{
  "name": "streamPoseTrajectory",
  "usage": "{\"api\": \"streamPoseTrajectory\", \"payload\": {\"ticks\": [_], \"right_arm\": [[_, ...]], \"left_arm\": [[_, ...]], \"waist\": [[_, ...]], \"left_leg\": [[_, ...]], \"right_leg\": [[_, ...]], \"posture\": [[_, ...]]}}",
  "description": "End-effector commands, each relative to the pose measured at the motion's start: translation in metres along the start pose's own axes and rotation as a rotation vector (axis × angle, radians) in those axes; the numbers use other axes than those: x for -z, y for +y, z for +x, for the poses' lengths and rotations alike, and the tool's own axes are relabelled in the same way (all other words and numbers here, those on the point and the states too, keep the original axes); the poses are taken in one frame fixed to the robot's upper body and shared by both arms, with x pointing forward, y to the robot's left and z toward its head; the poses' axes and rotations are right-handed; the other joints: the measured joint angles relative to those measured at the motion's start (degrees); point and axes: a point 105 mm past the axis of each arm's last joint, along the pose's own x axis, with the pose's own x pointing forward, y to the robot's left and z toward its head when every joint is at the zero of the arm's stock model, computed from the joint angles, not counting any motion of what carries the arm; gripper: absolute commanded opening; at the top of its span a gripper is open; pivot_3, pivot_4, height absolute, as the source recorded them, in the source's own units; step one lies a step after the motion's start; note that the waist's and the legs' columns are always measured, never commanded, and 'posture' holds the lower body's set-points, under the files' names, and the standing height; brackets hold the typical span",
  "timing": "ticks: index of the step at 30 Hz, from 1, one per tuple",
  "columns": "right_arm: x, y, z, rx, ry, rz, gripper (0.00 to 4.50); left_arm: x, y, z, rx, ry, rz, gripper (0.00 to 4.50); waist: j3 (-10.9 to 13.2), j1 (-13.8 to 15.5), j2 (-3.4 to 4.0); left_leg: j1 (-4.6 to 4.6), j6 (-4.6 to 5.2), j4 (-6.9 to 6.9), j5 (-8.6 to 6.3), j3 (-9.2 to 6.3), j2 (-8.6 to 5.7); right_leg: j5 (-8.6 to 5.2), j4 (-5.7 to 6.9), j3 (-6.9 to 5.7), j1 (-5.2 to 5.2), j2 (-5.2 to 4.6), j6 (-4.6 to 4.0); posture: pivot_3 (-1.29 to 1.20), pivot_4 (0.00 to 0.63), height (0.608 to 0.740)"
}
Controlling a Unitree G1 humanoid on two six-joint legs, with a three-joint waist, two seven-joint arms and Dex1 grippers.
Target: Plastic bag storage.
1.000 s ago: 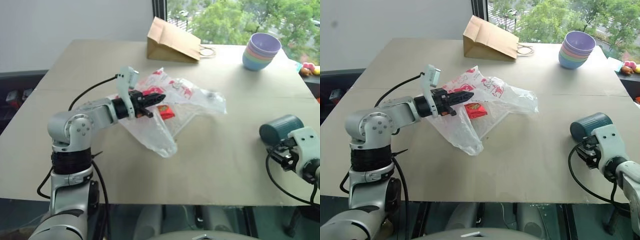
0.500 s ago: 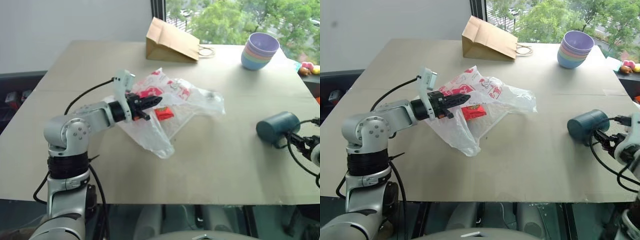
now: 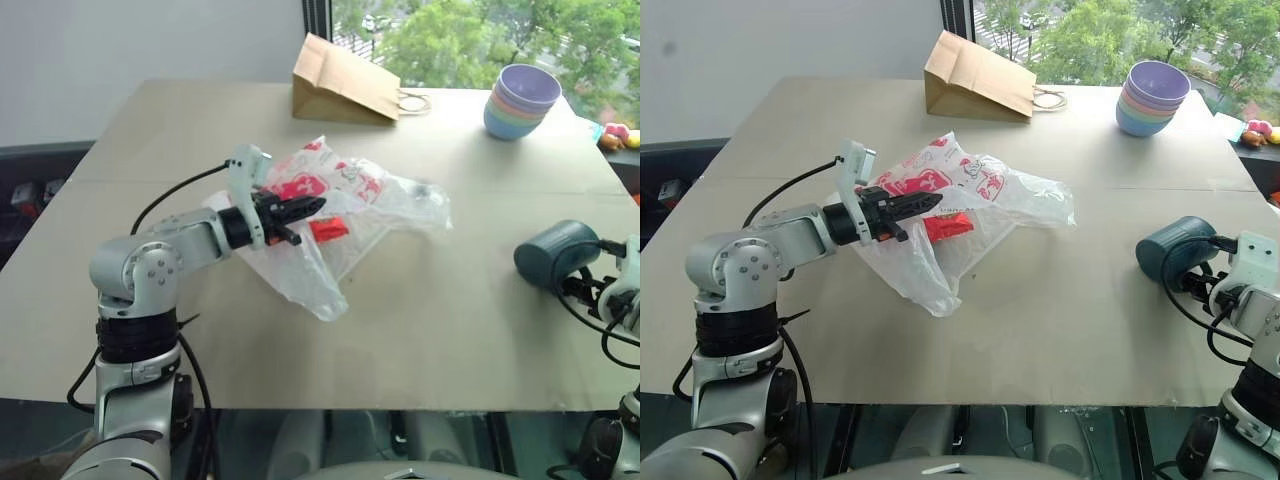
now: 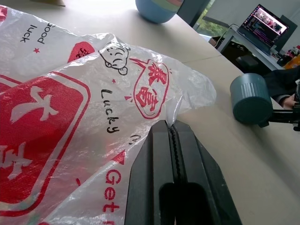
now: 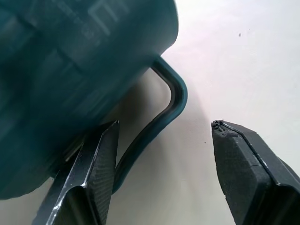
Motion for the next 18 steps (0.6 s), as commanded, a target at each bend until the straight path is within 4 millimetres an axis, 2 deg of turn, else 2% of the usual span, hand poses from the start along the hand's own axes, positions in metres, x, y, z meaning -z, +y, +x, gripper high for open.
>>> {"api": "streamPoseTrajectory", "payload": {"ticks": [1,2,3,4,8,11,13,15,18], "right_arm": [[0.002,-0.006,-0.001,0.021,0.019,-0.017,1.26],[0.004,-0.005,0.001,0.019,0.029,-0.019,0.90],[0.004,-0.005,0.001,0.019,0.034,-0.022,0.23],[0.003,-0.005,0.001,0.017,0.034,-0.028,0.05],[-0.009,-0.001,-0.007,0.002,-0.020,-0.068,0.05],[-0.017,0.025,-0.019,-0.143,-0.088,-0.136,0.05],[-0.014,0.053,-0.027,-0.287,-0.100,-0.204,0.05],[-0.006,0.114,-0.043,-0.547,-0.128,-0.305,0.05],[0.000,0.172,-0.054,-0.726,-0.143,-0.363,0.05]], "left_arm": [[-0.009,-0.006,-0.004,0.007,-0.040,0.036,0.00],[-0.008,-0.006,-0.004,0.006,-0.040,0.035,0.00],[-0.008,-0.006,-0.004,0.006,-0.040,0.035,0.00],[-0.008,-0.005,-0.005,0.004,-0.042,0.035,0.00],[-0.011,-0.005,-0.005,0.004,-0.060,0.033,0.00],[-0.015,-0.003,-0.006,0.004,-0.087,0.029,0.00],[-0.019,-0.003,-0.006,0.004,-0.108,0.028,0.00],[-0.027,-0.006,-0.007,0.022,-0.131,0.032,0.00],[-0.034,-0.013,-0.009,0.056,-0.148,0.043,0.00]], "waist": [[0.00,0.01,0.00],[0.00,0.00,0.00],[0.00,0.01,0.00],[-0.02,0.01,-0.01],[-0.05,0.22,-0.05],[-0.04,0.10,-0.04],[-0.04,-0.01,-0.03],[-0.02,-0.38,-0.01],[0.05,-1.64,0.07]], "left_leg": [[0.00,0.00,0.00,0.00,0.00,0.00],[-0.01,0.00,0.00,0.00,0.00,0.00],[-0.01,0.00,0.00,0.00,0.00,0.00],[-0.01,0.00,0.00,0.00,0.00,0.00],[0.01,0.00,0.00,0.00,-0.10,0.01],[-0.01,0.01,-0.01,0.00,-0.09,0.01],[-0.02,0.00,-0.03,0.00,-0.09,0.02],[-0.01,0.00,-0.03,0.00,-0.07,0.04],[0.05,0.00,-0.04,0.00,-0.10,0.19]], "right_leg": [[0.00,-0.01,0.00,0.00,0.00,0.00],[0.00,-0.01,0.00,0.00,0.00,0.00],[0.00,-0.02,0.00,0.00,0.00,0.00],[0.00,-0.02,0.00,0.00,0.00,0.00],[-0.01,-0.09,-0.12,0.09,0.00,0.00],[0.00,-0.11,-0.10,0.08,0.00,0.01],[0.00,-0.12,-0.10,0.07,0.01,0.01],[0.00,-0.12,-0.09,0.07,0.02,0.01],[0.01,-0.09,-0.08,0.04,0.18,0.01]], "posture": [[0.00,0.150,0.739],[0.00,0.150,0.739],[0.00,0.150,0.739],[0.00,0.150,0.739],[0.00,0.150,0.739],[0.00,0.150,0.739],[0.00,0.150,0.739],[0.00,0.150,0.739],[0.00,0.150,0.739]]}}
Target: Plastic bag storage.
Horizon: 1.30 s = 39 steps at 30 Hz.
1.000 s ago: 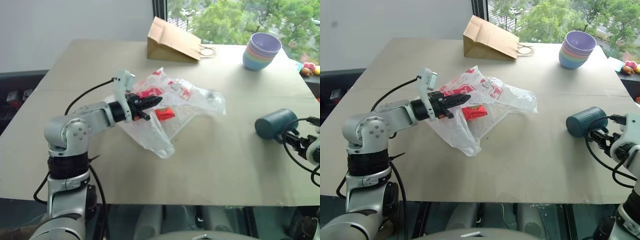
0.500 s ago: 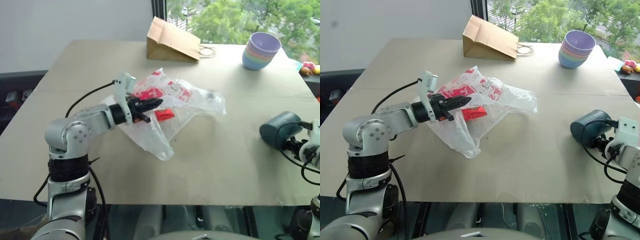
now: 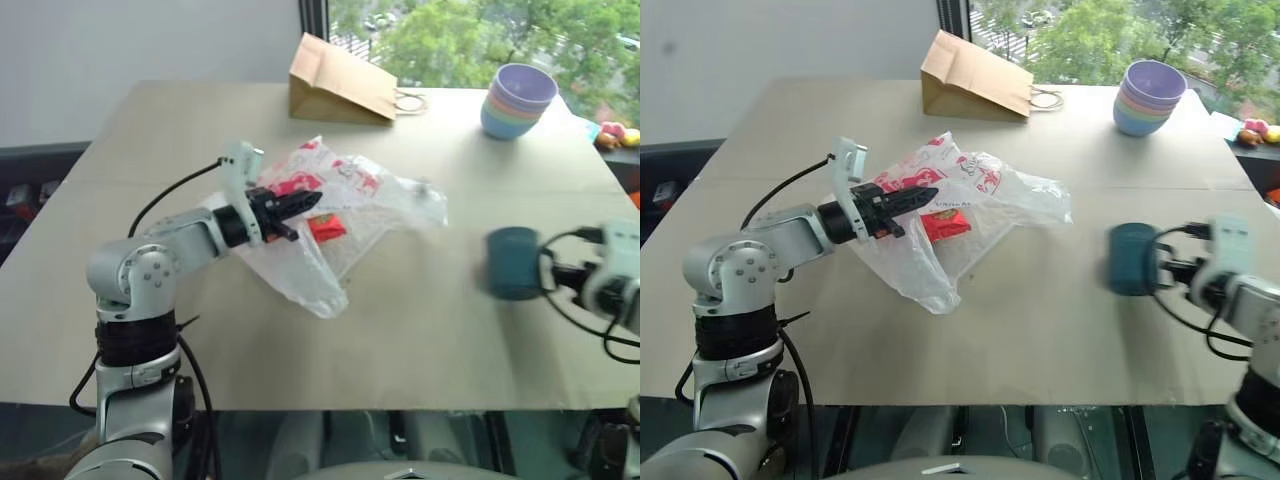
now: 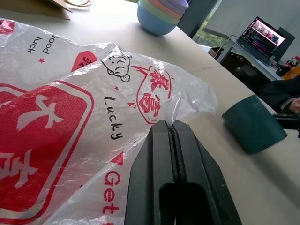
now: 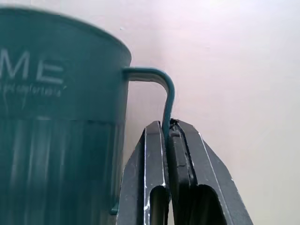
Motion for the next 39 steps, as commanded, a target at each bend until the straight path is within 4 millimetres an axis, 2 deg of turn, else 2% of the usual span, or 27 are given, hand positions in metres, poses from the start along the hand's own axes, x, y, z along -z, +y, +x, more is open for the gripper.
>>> {"api": "streamPoseTrajectory", "payload": {"ticks": [1,5,9,17,21,24,27,28,29,31,32,35,36,39], "right_arm": [[-0.018,0.068,0.017,-0.222,-0.040,-0.101,0.05],[-0.032,0.104,0.044,-0.271,-0.021,-0.099,0.05],[-0.056,0.115,0.077,-0.227,-0.060,-0.021,0.05],[-0.086,0.146,0.114,-0.236,-0.122,0.084,0.05],[-0.108,0.187,0.139,-0.275,-0.235,0.247,0.05],[-0.112,0.231,0.142,-0.448,-0.294,0.241,0.05],[-0.104,0.252,0.145,-0.540,-0.282,0.253,0.91],[-0.101,0.256,0.144,-0.562,-0.279,0.216,1.35],[-0.099,0.259,0.143,-0.567,-0.285,0.166,1.97],[-0.098,0.254,0.143,-0.540,-0.317,0.128,2.59],[-0.097,0.255,0.141,-0.588,-0.310,0.122,3.07],[-0.102,0.239,0.135,-0.594,-0.353,0.107,4.19],[-0.104,0.235,0.131,-0.589,-0.368,0.089,4.44],[-0.104,0.227,0.119,-0.612,-0.386,0.041,4.44]], "left_arm": [[-0.024,-0.016,-0.004,0.072,-0.079,0.050,0.00],[-0.034,-0.024,-0.008,0.097,-0.107,0.065,0.00],[-0.033,-0.034,-0.012,0.124,-0.099,0.090,0.00],[-0.027,-0.044,-0.014,0.133,-0.066,0.130,0.00],[-0.023,-0.041,-0.009,0.100,-0.066,0.123,0.00],[-0.022,-0.039,-0.005,0.072,-0.068,0.124,0.00],[-0.026,-0.038,-0.005,0.048,-0.089,0.137,0.00],[-0.027,-0.038,-0.005,0.040,-0.097,0.140,0.00],[-0.028,-0.038,-0.006,0.032,-0.103,0.144,0.00],[-0.027,-0.036,-0.008,0.008,-0.111,0.144,0.00],[-0.026,-0.033,-0.009,-0.008,-0.111,0.141,0.00],[-0.025,-0.030,-0.009,-0.034,-0.121,0.142,0.00],[-0.026,-0.029,-0.009,-0.042,-0.128,0.142,0.00],[-0.027,-0.025,-0.008,-0.062,-0.142,0.140,0.00]], "waist": [[0.08,-0.30,0.14],[0.10,0.25,0.18],[0.10,0.27,0.16],[0.12,-0.09,0.20],[0.14,-0.39,0.24],[0.14,-0.16,0.24],[0.15,-0.25,0.25],[0.16,-0.26,0.25],[0.16,-0.26,0.26],[0.16,-0.33,0.26],[0.16,-0.36,0.26],[0.16,-0.25,0.26],[0.16,-0.25,0.26],[0.15,-0.05,0.25]], "left_leg": [[0.05,0.00,0.00,0.00,0.02,0.00],[-0.04,0.00,0.01,0.00,-0.05,-0.05],[-0.22,-0.01,0.00,0.00,0.01,-0.15],[-0.24,-0.01,-0.21,0.00,-0.03,-0.15],[-0.18,-0.01,-0.23,0.00,0.04,-0.13],[-0.18,-0.01,-0.25,0.00,-0.03,-0.14],[-0.18,-0.01,-0.27,0.00,0.03,-0.14],[-0.19,-0.01,-0.28,0.00,0.03,-0.14],[-0.22,-0.01,-0.31,0.00,0.03,-0.14],[-0.23,-0.02,-0.37,0.01,0.02,-0.14],[-0.22,-0.02,-0.42,0.01,0.02,-0.13],[-0.20,-0.03,-0.54,0.01,0.01,-0.13],[-0.20,-0.03,-0.56,0.01,-0.01,-0.13],[-0.21,-0.03,-0.56,0.01,-0.02,-0.15]], "right_leg": [[0.00,0.07,0.04,-0.02,0.01,0.00],[0.00,0.10,-0.02,-0.05,-0.03,-0.01],[0.15,-0.03,0.00,-0.15,-0.14,-0.23],[0.16,-0.12,-0.03,-0.21,-0.14,-0.26],[0.17,-0.11,0.05,-0.23,-0.12,-0.25],[0.17,-0.11,-0.01,-0.20,-0.11,-0.25],[0.17,-0.15,0.04,-0.19,-0.12,-0.26],[0.18,-0.20,0.04,-0.19,-0.12,-0.26],[0.18,-0.22,0.04,-0.21,-0.12,-0.27],[0.18,-0.22,0.04,-0.26,-0.12,-0.27],[0.18,-0.22,0.05,-0.27,-0.12,-0.28],[0.18,-0.21,0.05,-0.31,-0.12,-0.29],[0.18,-0.22,0.03,-0.32,-0.12,-0.29],[0.18,-0.24,0.01,-0.30,-0.15,-0.29]], "posture": [[0.00,0.150,0.739],[0.00,0.150,0.739],[0.00,0.150,0.739],[0.00,0.150,0.739],[0.00,0.150,0.739],[0.00,0.150,0.739],[0.00,0.150,0.739],[0.00,0.150,0.739],[0.00,0.150,0.739],[0.00,0.150,0.739],[0.00,0.150,0.739],[0.00,0.150,0.739],[0.00,0.150,0.739],[0.00,0.150,0.739]]}}
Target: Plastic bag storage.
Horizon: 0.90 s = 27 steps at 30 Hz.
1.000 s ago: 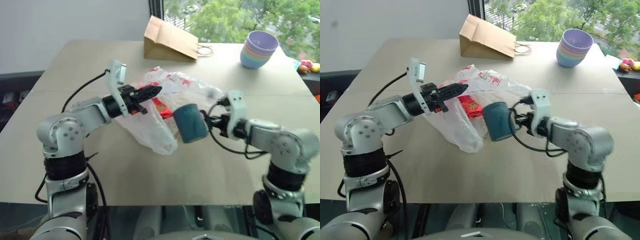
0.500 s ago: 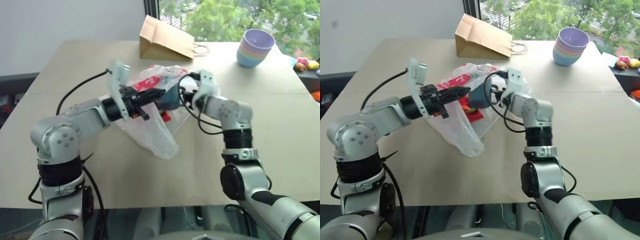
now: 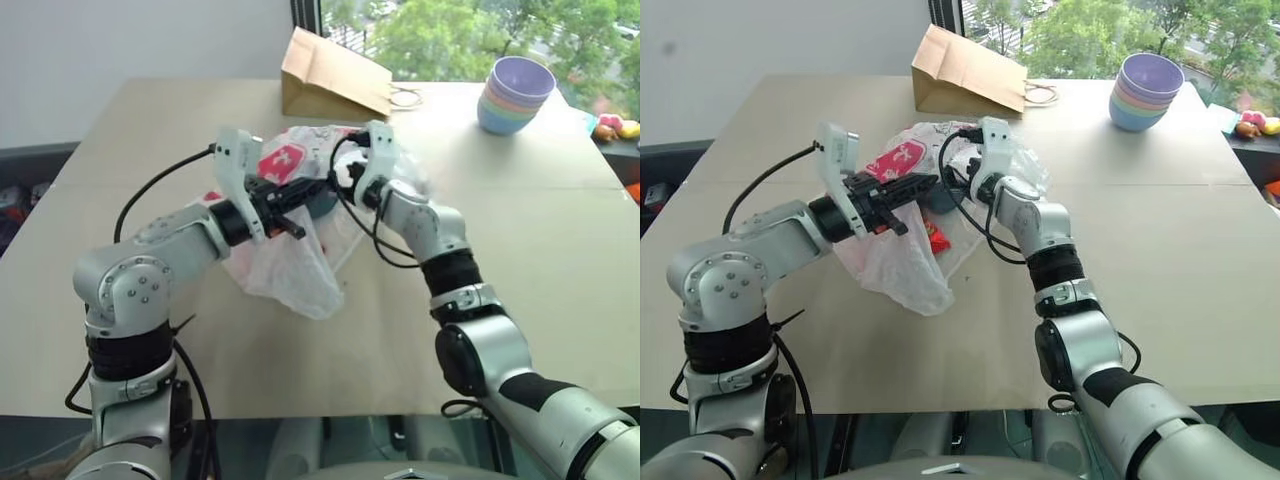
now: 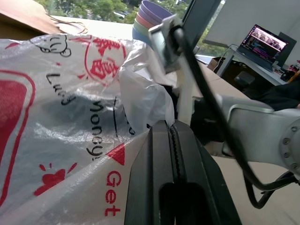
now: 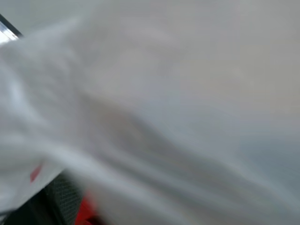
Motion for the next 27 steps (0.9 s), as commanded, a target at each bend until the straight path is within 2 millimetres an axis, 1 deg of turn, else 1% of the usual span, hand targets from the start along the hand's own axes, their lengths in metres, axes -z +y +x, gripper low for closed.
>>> {"api": "streamPoseTrajectory", "payload": {"ticks": [1,3,5,8,10,11,13,15,17,19,21,24,27], "right_arm": [[-0.004,0.018,-0.015,-0.094,-0.027,-0.021,4.44],[-0.012,0.011,-0.035,-0.112,-0.054,-0.043,4.44],[-0.016,0.006,-0.053,-0.121,-0.069,-0.059,4.44],[-0.028,0.010,-0.083,-0.153,-0.114,-0.119,4.44],[-0.034,0.012,-0.102,-0.164,-0.121,-0.205,4.44],[-0.035,0.009,-0.111,-0.148,-0.111,-0.262,4.44],[-0.036,0.001,-0.125,-0.102,-0.096,-0.370,4.44],[-0.036,-0.015,-0.136,-0.008,-0.058,-0.478,4.44],[-0.034,-0.038,-0.145,0.114,0.008,-0.626,4.44],[-0.032,-0.058,-0.149,0.207,0.060,-0.729,4.44],[-0.031,-0.068,-0.149,0.249,0.089,-0.775,4.44],[-0.029,-0.075,-0.139,0.267,0.095,-0.801,4.44],[-0.027,-0.075,-0.124,0.254,0.089,-0.802,4.44]], "left_arm": [[-0.015,0.000,-0.002,-0.023,-0.069,0.044,0.00],[-0.018,0.002,0.000,-0.036,-0.090,0.041,0.00],[-0.019,0.003,0.000,-0.048,-0.104,0.043,0.00],[-0.020,0.005,0.000,-0.061,-0.122,0.038,0.00],[-0.020,0.006,-0.001,-0.068,-0.130,0.034,0.00],[-0.019,0.007,-0.001,-0.071,-0.132,0.032,0.00],[-0.019,0.008,-0.001,-0.072,-0.135,0.033,0.00],[-0.019,0.008,0.001,-0.065,-0.138,0.038,0.00],[-0.020,0.007,0.002,-0.058,-0.143,0.038,0.00],[-0.019,0.007,0.003,-0.048,-0.140,0.031,0.00],[-0.016,0.006,0.003,-0.041,-0.130,0.029,0.00],[-0.015,0.006,0.004,-0.031,-0.120,0.031,0.00],[-0.018,0.005,0.006,-0.021,-0.116,0.038,0.00]], "waist": [[0.00,0.06,0.00],[0.00,0.20,0.00],[0.00,0.35,0.00],[0.00,0.34,0.00],[0.00,0.16,0.00],[0.00,0.07,0.00],[0.00,0.10,0.00],[0.00,0.12,0.00],[-0.01,0.15,-0.01],[0.00,0.15,-0.02],[0.00,-0.01,-0.02],[0.00,-0.05,-0.02],[0.00,0.00,-0.03]], "left_leg": [[0.00,0.00,0.00,0.00,0.01,-0.01],[-0.01,0.00,0.00,0.00,0.00,-0.03],[-0.03,0.00,0.00,0.00,-0.03,-0.04],[-0.03,0.00,0.00,0.00,-0.02,-0.08],[-0.02,0.00,0.00,0.00,-0.03,-0.06],[0.00,0.00,0.00,0.00,-0.01,-0.06],[0.03,0.00,0.00,0.00,-0.01,-0.05],[0.04,0.01,0.00,0.00,0.02,-0.05],[0.06,0.01,0.04,0.00,0.05,-0.07],[0.08,0.01,0.07,0.00,0.06,-0.07],[0.09,0.01,0.08,0.00,0.08,-0.06],[0.12,0.01,0.08,0.00,0.12,-0.01],[0.10,0.01,0.08,0.00,0.11,-0.01]], "right_leg": [[0.00,-0.01,0.00,0.01,-0.02,0.00],[0.00,-0.01,-0.01,0.01,-0.03,0.00],[0.00,-0.02,-0.04,0.01,-0.06,0.00],[0.00,-0.03,-0.04,0.01,-0.09,0.01],[0.00,-0.01,-0.05,0.01,-0.07,0.01],[-0.01,-0.01,-0.03,0.01,-0.06,0.02],[-0.01,0.00,-0.03,0.02,-0.05,0.02],[-0.02,-0.02,-0.01,0.05,-0.05,0.04],[-0.03,-0.03,0.02,0.07,-0.05,0.06],[-0.10,-0.03,0.03,0.10,-0.05,0.16],[-0.14,-0.03,0.05,0.09,-0.04,0.23],[-0.13,-0.02,0.10,0.09,0.02,0.21],[-0.03,-0.02,0.10,0.09,0.03,0.06]], "posture": [[0.00,0.150,0.739],[0.00,0.150,0.739],[0.00,0.150,0.739],[0.00,0.150,0.739],[0.00,0.150,0.739],[0.00,0.150,0.739],[0.00,0.150,0.739],[0.00,0.150,0.739],[0.00,0.150,0.739],[0.00,0.150,0.739],[0.00,0.150,0.739],[0.00,0.150,0.739],[0.00,0.150,0.739]]}}
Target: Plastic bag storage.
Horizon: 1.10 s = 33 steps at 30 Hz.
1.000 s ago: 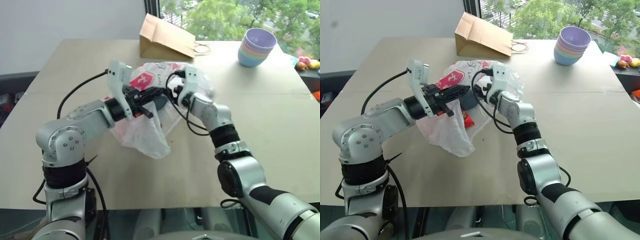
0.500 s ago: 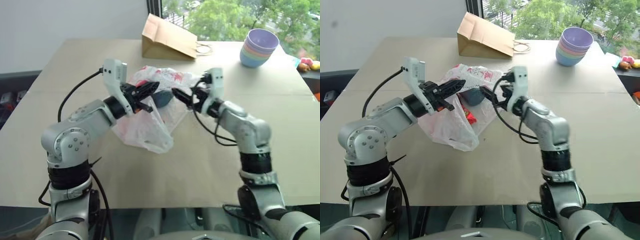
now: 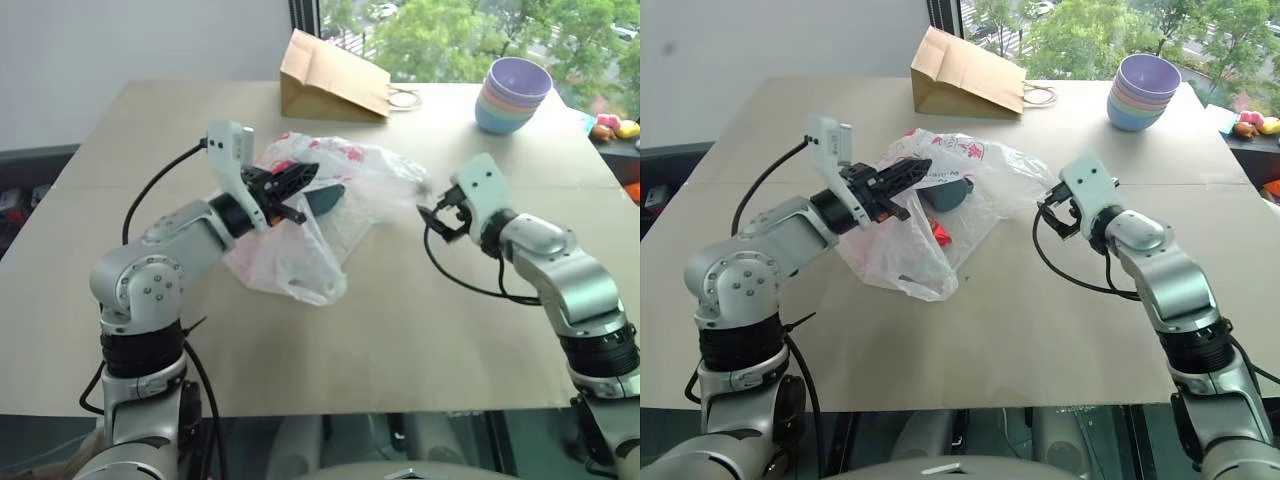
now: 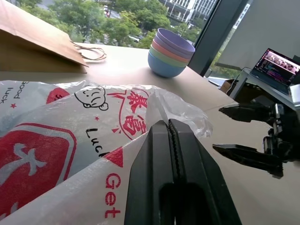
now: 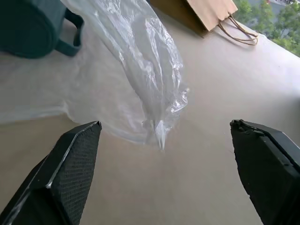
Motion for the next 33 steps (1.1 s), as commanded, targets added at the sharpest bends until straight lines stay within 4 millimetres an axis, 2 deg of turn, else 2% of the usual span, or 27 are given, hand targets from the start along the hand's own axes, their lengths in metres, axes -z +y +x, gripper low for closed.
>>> {"api": "streamPoseTrajectory", "payload": {"ticks": [1,3,6,11,14,15,18,19,20,22,25,26,27,30,33], "right_arm": [[-0.020,-0.002,0.014,0.023,-0.076,-0.025,4.44],[-0.019,-0.003,0.027,0.038,-0.072,-0.019,4.44],[-0.011,-0.012,0.037,0.069,-0.039,0.019,3.66],[-0.009,-0.024,0.036,0.089,-0.037,0.056,1.72],[-0.009,-0.027,0.036,0.096,-0.036,0.055,0.22],[-0.010,-0.028,0.035,0.100,-0.038,0.059,0.08],[-0.013,-0.031,0.034,0.113,-0.046,0.076,0.00],[-0.013,-0.031,0.035,0.116,-0.045,0.078,0.00],[-0.012,-0.031,0.035,0.116,-0.044,0.079,0.00],[-0.012,-0.031,0.035,0.116,-0.042,0.082,0.00],[-0.012,-0.030,0.036,0.116,-0.041,0.090,0.00],[-0.012,-0.029,0.037,0.115,-0.040,0.091,0.00],[-0.012,-0.029,0.037,0.114,-0.040,0.092,0.00],[-0.011,-0.025,0.039,0.106,-0.037,0.095,0.00],[-0.012,-0.020,0.040,0.097,-0.034,0.088,0.00]], "left_arm": [[-0.014,-0.005,0.001,0.028,-0.035,0.044,0.00],[-0.015,-0.006,0.001,0.033,-0.034,0.049,0.00],[-0.016,-0.007,0.000,0.032,-0.036,0.054,0.00],[-0.016,-0.004,-0.003,0.023,-0.031,0.060,0.00],[-0.014,-0.003,-0.003,0.027,-0.024,0.074,0.00],[-0.014,-0.003,-0.004,0.032,-0.017,0.076,0.00],[-0.024,-0.021,-0.022,0.234,-0.036,-0.129,0.55],[-0.027,-0.032,-0.034,0.328,-0.026,-0.174,1.05],[-0.028,-0.042,-0.048,0.413,0.000,-0.215,1.27],[-0.026,-0.057,-0.073,0.531,0.075,-0.272,2.15],[-0.013,-0.066,-0.103,0.567,0.228,-0.304,3.50],[-0.007,-0.067,-0.110,0.558,0.273,-0.307,4.14],[-0.003,-0.068,-0.115,0.549,0.300,-0.308,4.43],[0.025,-0.075,-0.128,0.521,0.442,-0.299,4.43],[0.053,-0.069,-0.122,0.422,0.499,-0.308,4.43]], "waist": [[0.00,0.05,0.00],[0.00,0.10,0.00],[0.00,0.28,0.00],[0.00,0.56,0.00],[0.00,0.45,0.00],[0.00,0.38,0.00],[0.00,0.14,0.00],[0.01,0.07,0.00],[0.01,-0.11,0.00],[0.01,-0.51,0.01],[0.02,-0.22,0.02],[0.03,-0.04,0.04],[0.03,0.19,0.04],[0.03,0.25,0.03],[0.03,0.45,0.04]], "left_leg": [[-0.01,0.00,0.01,0.00,0.00,-0.01],[-0.02,0.00,0.02,0.00,0.00,-0.01],[-0.02,0.00,0.02,0.00,0.00,-0.01],[-0.10,0.00,0.02,0.00,-0.03,-0.04],[-0.09,0.00,0.02,0.00,-0.03,-0.03],[-0.08,0.00,0.02,0.00,-0.03,-0.03],[-0.05,0.00,0.02,0.00,-0.02,-0.03],[-0.05,0.00,0.02,0.00,-0.03,-0.01],[-0.06,0.00,0.02,0.00,-0.04,0.01],[-0.05,0.00,0.02,0.00,0.00,0.04],[-0.05,0.01,0.00,-0.01,-0.02,0.04],[-0.06,0.01,-0.01,-0.01,-0.02,0.03],[-0.04,0.02,-0.01,-0.01,0.01,-0.01],[-0.03,0.01,0.00,-0.01,-0.01,0.00],[0.03,0.01,0.00,0.00,-0.02,0.00]], "right_leg": [[0.00,0.00,0.00,0.00,0.00,0.00],[0.01,-0.01,0.00,0.00,-0.01,-0.01],[0.02,-0.01,0.00,0.00,-0.01,-0.03],[0.02,-0.07,-0.03,0.00,-0.07,-0.03],[0.02,-0.05,-0.04,-0.01,-0.05,-0.04],[0.02,-0.05,-0.04,-0.01,-0.05,-0.03],[0.02,-0.02,-0.03,0.00,-0.05,-0.03],[0.02,0.00,-0.03,-0.01,-0.05,-0.03],[0.02,0.00,-0.04,-0.01,-0.04,-0.03],[0.01,0.03,-0.01,-0.06,-0.01,-0.04],[0.01,0.11,0.01,-0.10,-0.02,-0.05],[0.00,0.06,0.00,-0.10,-0.02,-0.05],[0.00,0.04,0.01,-0.07,-0.05,-0.03],[-0.01,-0.02,-0.03,-0.01,-0.05,-0.02],[-0.14,-0.01,-0.03,0.02,-0.06,-0.24]], "posture": [[0.00,0.150,0.739],[0.00,0.150,0.739],[0.00,0.150,0.739],[0.00,0.150,0.739],[0.00,0.150,0.739],[0.00,0.150,0.739],[0.00,0.150,0.739],[0.00,0.150,0.739],[0.00,0.150,0.739],[0.00,0.150,0.739],[0.00,0.150,0.739],[0.00,0.150,0.739],[0.00,0.150,0.739],[0.00,0.150,0.739],[0.00,0.150,0.739]]}}
